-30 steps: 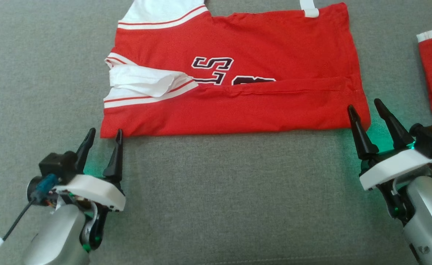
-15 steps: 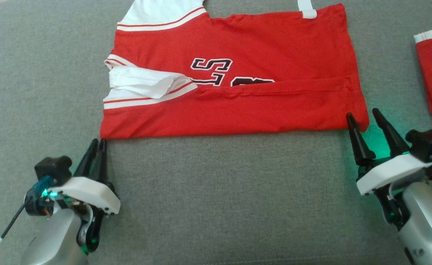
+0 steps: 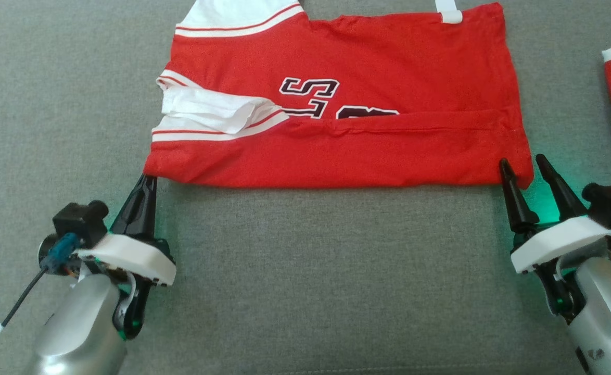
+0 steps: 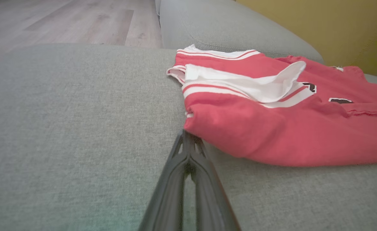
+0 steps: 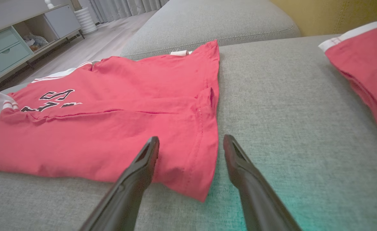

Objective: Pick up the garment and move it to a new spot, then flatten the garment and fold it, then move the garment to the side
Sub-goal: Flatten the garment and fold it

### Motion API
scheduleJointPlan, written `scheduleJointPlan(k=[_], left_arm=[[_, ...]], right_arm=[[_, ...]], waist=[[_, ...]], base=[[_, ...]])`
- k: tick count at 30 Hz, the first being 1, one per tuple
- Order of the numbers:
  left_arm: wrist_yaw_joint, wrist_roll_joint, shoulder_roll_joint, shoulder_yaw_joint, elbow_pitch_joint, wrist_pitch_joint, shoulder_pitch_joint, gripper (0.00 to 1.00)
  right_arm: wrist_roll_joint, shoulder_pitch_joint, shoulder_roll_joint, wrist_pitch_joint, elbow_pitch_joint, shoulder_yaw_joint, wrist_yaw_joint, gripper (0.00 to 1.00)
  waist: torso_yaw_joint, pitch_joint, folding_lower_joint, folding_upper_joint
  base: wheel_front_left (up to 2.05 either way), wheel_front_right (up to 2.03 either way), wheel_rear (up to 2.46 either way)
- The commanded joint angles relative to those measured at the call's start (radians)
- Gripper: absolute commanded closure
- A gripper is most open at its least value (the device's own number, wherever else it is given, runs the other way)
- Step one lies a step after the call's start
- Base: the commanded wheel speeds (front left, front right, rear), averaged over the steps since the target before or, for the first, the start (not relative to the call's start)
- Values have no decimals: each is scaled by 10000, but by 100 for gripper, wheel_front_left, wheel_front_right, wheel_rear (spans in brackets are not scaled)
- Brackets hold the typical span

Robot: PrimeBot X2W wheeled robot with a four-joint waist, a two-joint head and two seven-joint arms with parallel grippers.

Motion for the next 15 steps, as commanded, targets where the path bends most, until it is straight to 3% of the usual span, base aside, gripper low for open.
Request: scheduleJointPlan(k=[1, 15], left_arm=[[28, 99, 404, 255, -303, -182, -186, 100], [837, 539, 1259, 19, -2410, 79, 1607, 100]], right_arm=[[7, 119, -110, -110, -209, 28, -7, 0], [30, 644, -145, -110, -265, -340, -7, 0]], waist=[[-15, -61, 0, 0], [196, -357, 0, 0]], base=[[0, 0, 0], [0, 0, 0]])
